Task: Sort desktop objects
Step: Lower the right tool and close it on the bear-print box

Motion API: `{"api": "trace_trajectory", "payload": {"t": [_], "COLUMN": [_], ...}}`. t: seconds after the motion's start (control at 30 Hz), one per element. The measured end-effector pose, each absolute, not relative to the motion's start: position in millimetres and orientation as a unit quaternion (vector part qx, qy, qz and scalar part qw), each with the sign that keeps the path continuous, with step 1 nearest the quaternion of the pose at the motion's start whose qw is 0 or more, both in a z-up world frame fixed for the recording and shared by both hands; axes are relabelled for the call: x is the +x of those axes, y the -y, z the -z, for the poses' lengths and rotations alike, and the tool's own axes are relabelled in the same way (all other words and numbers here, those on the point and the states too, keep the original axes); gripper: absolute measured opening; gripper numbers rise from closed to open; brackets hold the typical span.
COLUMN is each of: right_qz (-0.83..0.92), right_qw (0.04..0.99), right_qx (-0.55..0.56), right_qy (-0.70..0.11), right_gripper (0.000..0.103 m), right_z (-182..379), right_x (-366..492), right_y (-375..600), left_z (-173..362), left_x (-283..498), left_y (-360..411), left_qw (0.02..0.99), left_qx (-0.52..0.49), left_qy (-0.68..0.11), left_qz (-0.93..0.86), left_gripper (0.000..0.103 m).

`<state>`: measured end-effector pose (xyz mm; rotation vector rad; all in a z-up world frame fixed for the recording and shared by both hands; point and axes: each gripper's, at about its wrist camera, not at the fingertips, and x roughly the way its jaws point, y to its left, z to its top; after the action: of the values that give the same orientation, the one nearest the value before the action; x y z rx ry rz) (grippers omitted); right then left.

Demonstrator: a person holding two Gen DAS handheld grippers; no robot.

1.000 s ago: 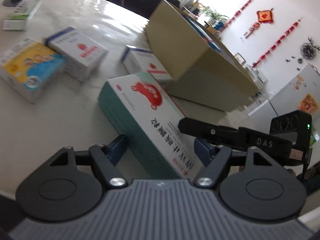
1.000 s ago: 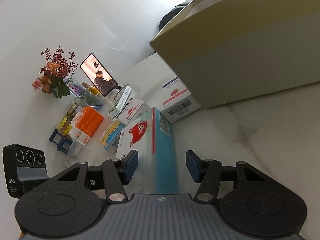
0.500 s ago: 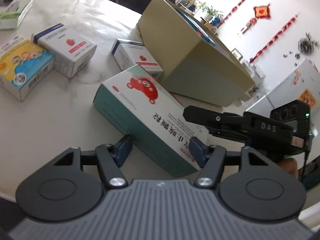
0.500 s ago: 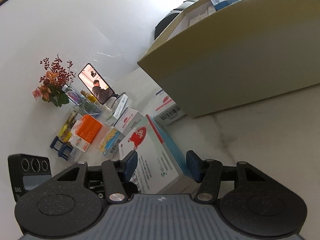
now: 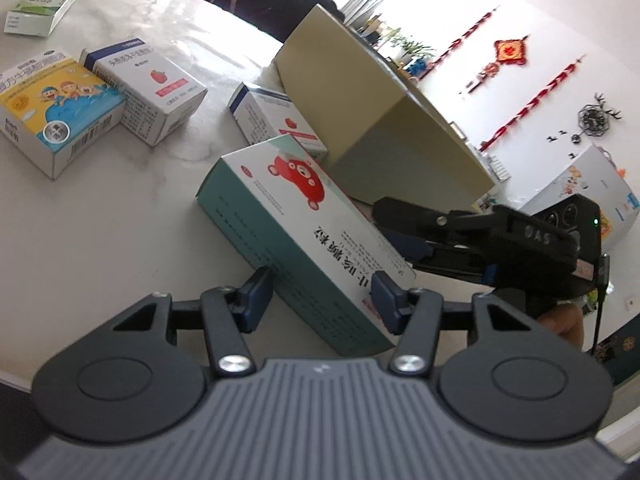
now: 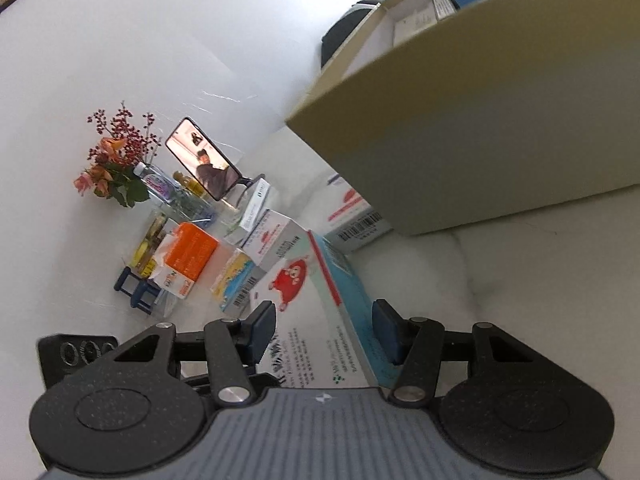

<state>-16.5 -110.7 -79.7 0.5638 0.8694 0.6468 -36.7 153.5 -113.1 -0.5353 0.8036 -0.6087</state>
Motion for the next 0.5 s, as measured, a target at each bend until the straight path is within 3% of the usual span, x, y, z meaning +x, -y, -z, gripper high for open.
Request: {"api": "trace_trajectory", "payload": {"t": [0.13,0.3,0.5], "right_qz": [-0.314,-0.328,-0.346], "right_qw": [0.818,0.812,0.801], "right_qx": [0.26,0.234,0.244], "right_qy": [-0.406,-0.423,-0.424], "right_gripper": [0.058,0.058,0.054], "right_z": [74,72,75], "right_x": [-22,-38,-39], "right_y": [111,104,101], "left_z": [112,101,94], "left_x": [-40,-47,-59], "left_y": [-158,-159,-165], "left_qw": [0.839,0.845,0.837], "left_qx": [-0.251,-0.207,-0.198], "left_qy": [-0.385,-0.398,-0.431], "left_qz": [0.292,0.292,0.272], "left_gripper": [0.053,0.063,0.064]}}
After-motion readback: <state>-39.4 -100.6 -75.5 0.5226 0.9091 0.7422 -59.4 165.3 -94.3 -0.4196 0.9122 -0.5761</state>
